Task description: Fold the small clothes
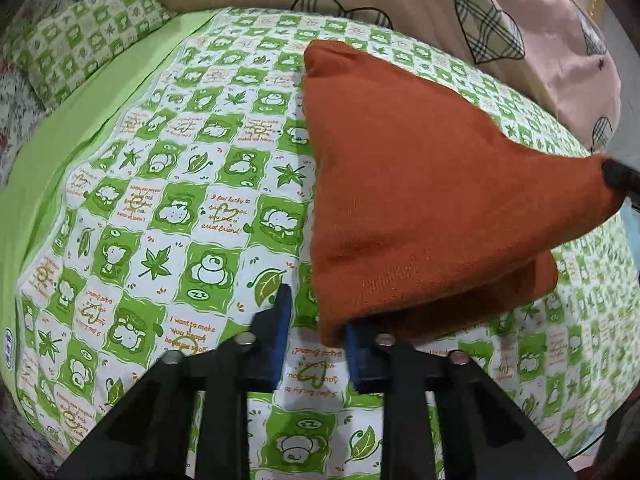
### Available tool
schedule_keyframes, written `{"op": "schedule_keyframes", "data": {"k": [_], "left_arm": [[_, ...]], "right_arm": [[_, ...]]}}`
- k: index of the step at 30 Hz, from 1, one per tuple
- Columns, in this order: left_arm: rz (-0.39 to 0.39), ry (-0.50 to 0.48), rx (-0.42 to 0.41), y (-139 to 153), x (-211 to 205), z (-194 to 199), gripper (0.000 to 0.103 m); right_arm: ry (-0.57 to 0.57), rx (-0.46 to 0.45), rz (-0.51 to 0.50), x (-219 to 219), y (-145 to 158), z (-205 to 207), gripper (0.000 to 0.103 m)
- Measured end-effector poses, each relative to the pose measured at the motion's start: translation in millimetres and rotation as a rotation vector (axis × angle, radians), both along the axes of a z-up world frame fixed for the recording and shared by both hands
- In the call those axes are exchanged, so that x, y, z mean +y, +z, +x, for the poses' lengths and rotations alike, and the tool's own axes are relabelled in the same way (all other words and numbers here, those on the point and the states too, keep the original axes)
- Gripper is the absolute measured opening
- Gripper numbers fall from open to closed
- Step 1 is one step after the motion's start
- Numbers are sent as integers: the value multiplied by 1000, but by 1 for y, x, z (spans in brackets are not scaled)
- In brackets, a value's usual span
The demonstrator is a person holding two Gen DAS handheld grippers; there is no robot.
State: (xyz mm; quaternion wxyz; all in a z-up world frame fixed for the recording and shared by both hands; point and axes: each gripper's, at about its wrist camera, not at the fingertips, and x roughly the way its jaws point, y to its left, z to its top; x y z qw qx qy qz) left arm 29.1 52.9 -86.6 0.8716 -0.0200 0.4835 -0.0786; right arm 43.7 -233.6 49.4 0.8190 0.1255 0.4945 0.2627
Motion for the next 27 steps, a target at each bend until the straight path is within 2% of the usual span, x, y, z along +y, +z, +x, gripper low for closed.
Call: {"op": "schedule_keyframes", "data": {"k": [1, 3, 5, 7, 9, 12, 14, 16, 19, 22, 24, 26, 27], "left_arm": [[19, -16, 2, -1, -6, 0, 8], [76, -41, 0, -1, -22, -6, 7], [82, -50, -8, 2, -28, -9, 6], [69, -52, -8, 1, -26, -8, 6], [78, -57, 22, -9, -26, -2, 6], [88, -64, 59, -23, -25, 1, 6], [99, -78, 63, -25, -27, -1, 7], [88, -90, 75, -24, -25, -2, 7], [55, -115, 112, -22, -19, 0, 14], [21, -157, 124, -9, -8, -7, 17], [-18, -185, 116, 5, 0, -13, 21], [-45, -199, 96, 18, 6, -13, 27], [-57, -202, 84, 23, 6, -11, 28]], "right_arm": [[14, -16, -52, -1, -4, -3, 4], [27, -1, -146, -3, -22, -10, 4], [13, 11, -207, -8, -37, -16, 4], [-17, 15, -202, -20, -44, -21, 4], [-18, 13, -260, -21, -58, -23, 4], [-10, 84, -297, -22, -90, -21, 4], [-7, 99, -314, -20, -102, -23, 4], [-13, 105, -310, -21, -102, -22, 4], [-12, 156, -277, -27, -99, -16, 5], [-48, 212, -214, -41, -89, -16, 15], [-71, 198, -184, -47, -78, -17, 21], [-119, 186, -130, -56, -67, -8, 37], [-150, 181, -97, -60, -64, 1, 40]]}}
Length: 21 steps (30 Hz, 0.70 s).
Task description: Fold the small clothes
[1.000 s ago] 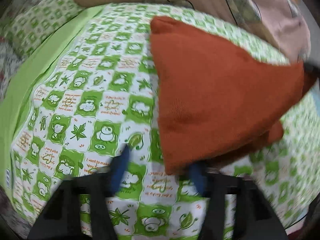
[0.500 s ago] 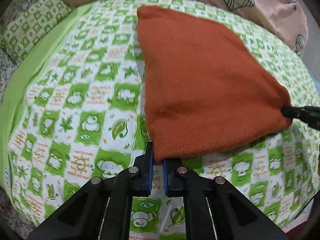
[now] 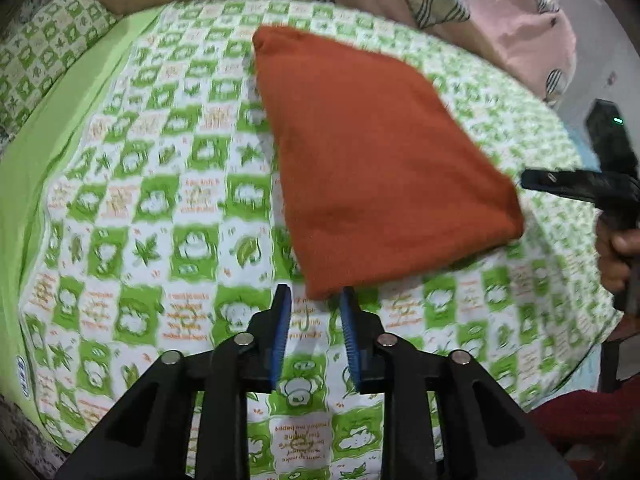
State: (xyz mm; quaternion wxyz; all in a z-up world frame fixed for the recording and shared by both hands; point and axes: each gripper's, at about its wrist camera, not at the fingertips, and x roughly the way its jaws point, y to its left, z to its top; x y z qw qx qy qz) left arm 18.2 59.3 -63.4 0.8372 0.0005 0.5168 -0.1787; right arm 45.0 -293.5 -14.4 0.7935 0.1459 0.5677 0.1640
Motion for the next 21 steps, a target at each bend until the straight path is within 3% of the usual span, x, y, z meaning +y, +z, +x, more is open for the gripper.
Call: {"op": "schedule_keyframes", "data": {"k": [5, 13, 14, 16, 18, 21], "left_arm": [[-30, -8, 3, 1, -12, 27, 33], [-89, -48, 33, -13, -23, 46, 33], [-88, -47, 52, -18, -23, 50, 31], [-92, -58, 63, -21, -25, 54, 31], [-88, -80, 57, -20, -28, 53, 31], [-56, -103, 90, -35, -35, 58, 31]], "right_arm": [[-66, -37, 44, 7, -2, 54, 40], [-118, 28, 131, 25, -31, 129, 39], [-101, 43, 121, 29, -37, 134, 14], [-74, 28, 51, 33, -35, 137, 10], [-86, -41, 86, 29, -17, 134, 10], [-78, -85, 22, 31, -12, 128, 10]]}}
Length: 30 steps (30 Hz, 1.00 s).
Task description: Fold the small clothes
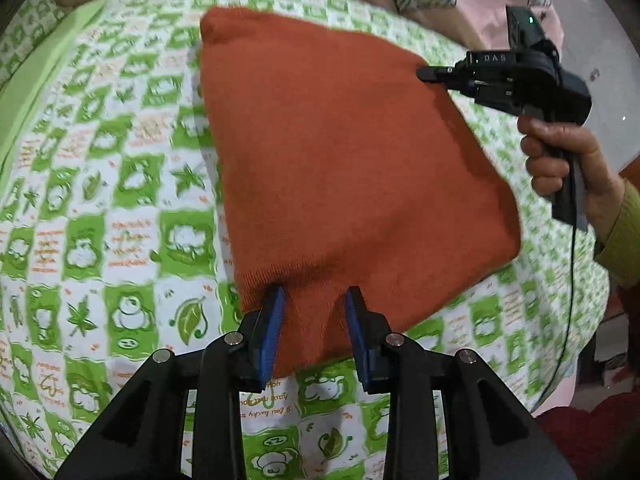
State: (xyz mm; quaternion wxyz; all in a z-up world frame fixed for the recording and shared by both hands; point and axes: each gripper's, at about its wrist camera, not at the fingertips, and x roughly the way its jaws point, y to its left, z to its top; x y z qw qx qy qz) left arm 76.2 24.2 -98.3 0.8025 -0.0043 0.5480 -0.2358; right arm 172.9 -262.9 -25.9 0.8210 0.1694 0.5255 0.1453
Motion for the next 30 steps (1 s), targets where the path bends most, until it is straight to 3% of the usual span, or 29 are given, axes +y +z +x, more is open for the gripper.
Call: {"op": "schedule_keyframes", "data": {"k": [2, 5, 11, 15, 18, 20, 22, 30], "left_arm": [[20, -3, -10, -7, -5, -3, 32], [39, -5, -20, -5, -8, -3, 33], [20, 15, -20, -5, -1, -4, 33], [28, 25, -29, -5, 0, -6, 34], [30, 23, -31, -5, 0, -8, 34], [36, 18, -34, -6, -1, -10, 34], [47, 10, -39, -8, -4, -10, 34], [78, 26, -52, -10, -9, -18, 34]], "right_arm": [[0, 48, -46, 2, -21, 2, 10], [-41, 76, -16, -5, -37, 3, 12], [-68, 10, -35, -9, 10, -34, 15], [83, 12, 6, 13, 29, -87, 15], [128, 68, -15, 22, 15, -123, 15], [113, 121, -94, 23, -7, -136, 15], [86, 159, -136, 17, -33, -141, 0], [79, 112, -161, 16, -36, -143, 0]]}}
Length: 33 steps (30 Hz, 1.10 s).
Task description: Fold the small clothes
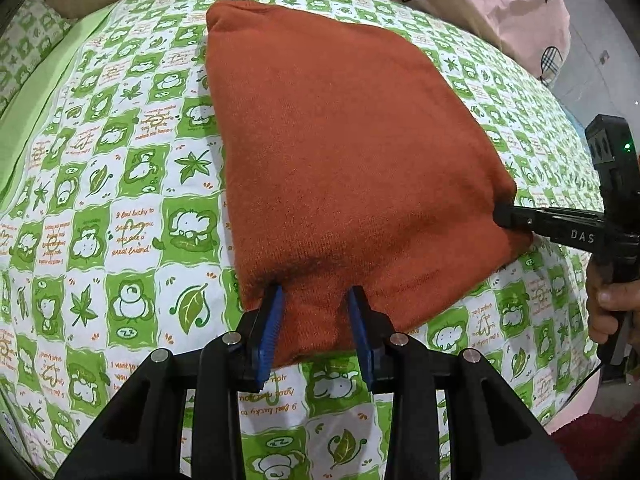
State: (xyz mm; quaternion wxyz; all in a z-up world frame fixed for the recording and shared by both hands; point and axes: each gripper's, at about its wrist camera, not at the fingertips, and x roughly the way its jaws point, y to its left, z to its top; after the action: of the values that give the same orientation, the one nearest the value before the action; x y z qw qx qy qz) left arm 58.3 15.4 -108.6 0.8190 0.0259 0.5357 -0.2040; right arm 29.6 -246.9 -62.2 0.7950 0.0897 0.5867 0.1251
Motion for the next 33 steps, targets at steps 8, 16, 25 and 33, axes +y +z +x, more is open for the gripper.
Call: {"op": "schedule_keyframes", "data": {"k": [8, 16, 25, 33], "left_arm": [[-13, 50, 15, 13, 20, -6, 35], [-73, 110, -3, 36, 39, 22, 47], [-94, 167, -47, 60, 46, 83, 59], [-206, 257, -8, 61, 59, 175, 68]], "right_arm": [[-38, 23, 40, -8, 12, -12, 3], [-56, -29, 70, -15, 43, -20, 4], [-52, -70, 96, -2, 64, -16, 5], [-54, -65, 100, 6, 64, -14, 5]]}}
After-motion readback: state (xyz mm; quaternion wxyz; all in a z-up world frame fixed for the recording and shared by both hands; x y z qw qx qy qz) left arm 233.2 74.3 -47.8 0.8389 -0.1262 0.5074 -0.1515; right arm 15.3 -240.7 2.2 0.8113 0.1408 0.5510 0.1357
